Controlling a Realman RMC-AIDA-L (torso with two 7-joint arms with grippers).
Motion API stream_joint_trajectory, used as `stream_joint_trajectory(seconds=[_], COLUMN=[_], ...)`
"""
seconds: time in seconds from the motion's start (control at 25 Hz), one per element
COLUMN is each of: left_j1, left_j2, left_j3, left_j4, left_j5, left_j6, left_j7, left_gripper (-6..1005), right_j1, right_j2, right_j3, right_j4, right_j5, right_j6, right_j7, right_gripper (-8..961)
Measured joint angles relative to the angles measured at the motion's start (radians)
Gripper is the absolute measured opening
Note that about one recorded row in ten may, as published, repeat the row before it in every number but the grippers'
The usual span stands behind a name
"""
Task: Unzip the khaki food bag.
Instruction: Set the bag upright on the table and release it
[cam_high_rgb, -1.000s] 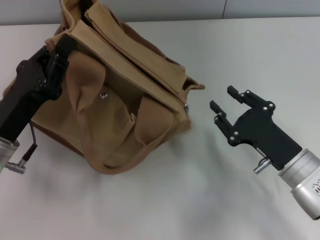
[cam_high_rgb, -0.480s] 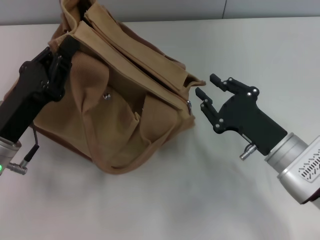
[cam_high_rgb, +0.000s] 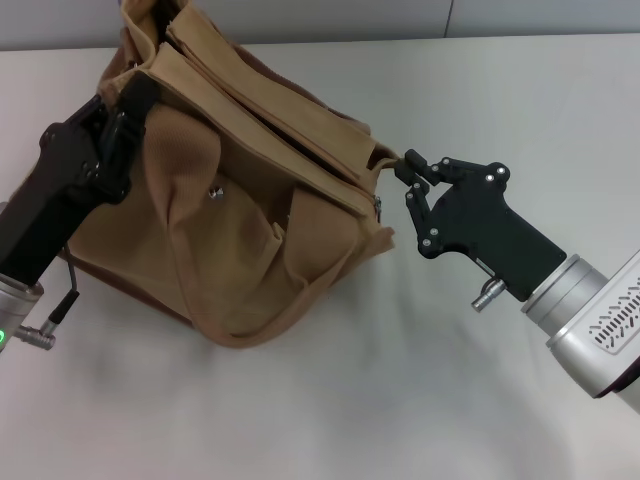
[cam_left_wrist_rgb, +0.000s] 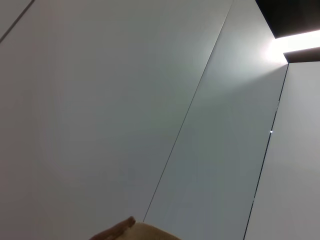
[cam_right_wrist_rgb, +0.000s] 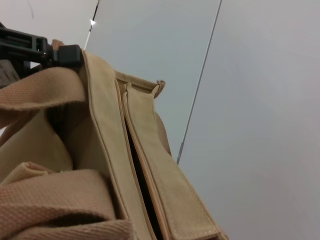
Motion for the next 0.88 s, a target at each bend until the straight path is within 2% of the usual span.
stream_joint_trajectory(seconds=[0.04,0.24,0.44,0.64,0.68,0.84,0.88], left_j1=[0.0,0.0,0.002,-0.005,-0.008,-0.009,-0.008], left_j2=[0.0,0.0,0.0,0.001,0.002,0.001,0.0], left_j3=[0.0,0.0,0.003,0.084,0.136,0.187,0.201], left_j4=[0.0,0.0,0.0,0.0,0.0,0.001,0.003], left_j5=[0.0,0.0,0.0,0.0,0.002,0.003,0.003], left_j6=[0.0,0.0,0.007,0.007,-0.001,-0.007,-0.02], left_j7=[0.0,0.0,-0.016,-0.029,-0.029,-0.024,-0.018], left_gripper=[56,55,55,56,56,55,55], right_j1=[0.0,-0.002,-0.007,-0.023,-0.023,-0.007,0.012], right_j2=[0.0,0.0,0.0,-0.007,-0.008,-0.009,-0.009], right_j3=[0.002,0.014,0.05,0.136,0.166,0.196,0.199], right_j4=[0.001,0.001,0.001,-0.009,-0.028,-0.097,-0.158], right_j5=[0.0,0.0,0.0,0.0,0.0,0.0,0.0], right_j6=[-0.001,-0.001,-0.016,-0.094,-0.117,-0.143,-0.151], right_j7=[0.0,0.0,0.0,0.023,0.067,0.214,0.341], right_gripper=[79,47,47,48,48,47,47])
